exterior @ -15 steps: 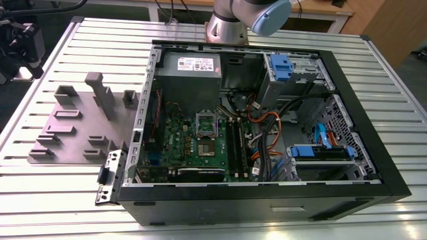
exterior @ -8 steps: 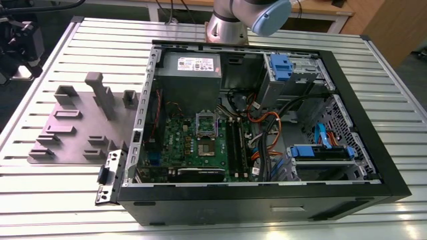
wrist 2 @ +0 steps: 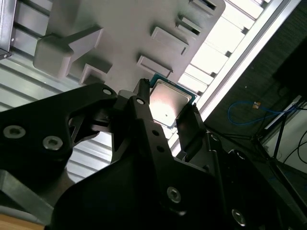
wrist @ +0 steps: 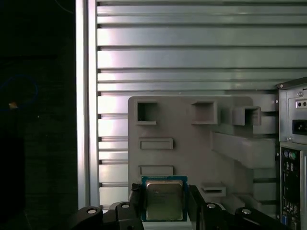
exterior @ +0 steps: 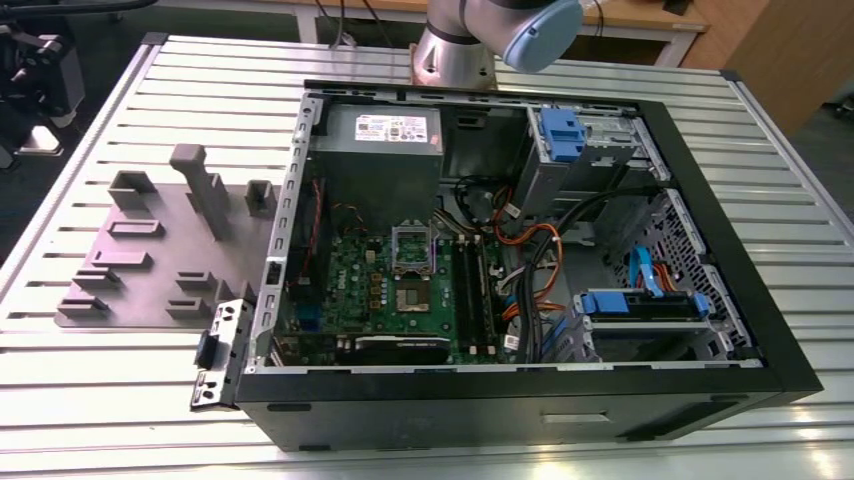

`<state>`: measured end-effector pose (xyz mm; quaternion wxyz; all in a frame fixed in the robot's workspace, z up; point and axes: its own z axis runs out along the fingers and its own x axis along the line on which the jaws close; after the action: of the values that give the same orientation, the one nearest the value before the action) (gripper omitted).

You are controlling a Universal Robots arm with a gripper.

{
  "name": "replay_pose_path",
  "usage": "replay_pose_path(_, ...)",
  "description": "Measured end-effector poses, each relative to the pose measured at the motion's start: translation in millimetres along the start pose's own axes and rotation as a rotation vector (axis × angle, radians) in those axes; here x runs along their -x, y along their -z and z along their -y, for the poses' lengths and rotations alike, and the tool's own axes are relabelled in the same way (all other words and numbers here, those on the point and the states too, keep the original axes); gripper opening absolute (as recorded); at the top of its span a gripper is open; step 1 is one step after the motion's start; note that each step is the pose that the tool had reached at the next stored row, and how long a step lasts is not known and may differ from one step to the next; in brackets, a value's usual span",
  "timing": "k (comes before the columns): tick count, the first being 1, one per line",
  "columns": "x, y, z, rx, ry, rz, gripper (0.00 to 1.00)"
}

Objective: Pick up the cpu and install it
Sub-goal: 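Pick up the cpu and move it towards the insertion slot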

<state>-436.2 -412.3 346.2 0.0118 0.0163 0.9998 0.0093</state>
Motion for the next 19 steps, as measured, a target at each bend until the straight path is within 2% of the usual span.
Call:
replay_pose_path(7,0.1,5.4,-0.1,0.0,0.0,0.0002,0.47)
replay_pose_path(19,0.1,5.8,-0.1,-0.0001,0.0,0.0,0.47)
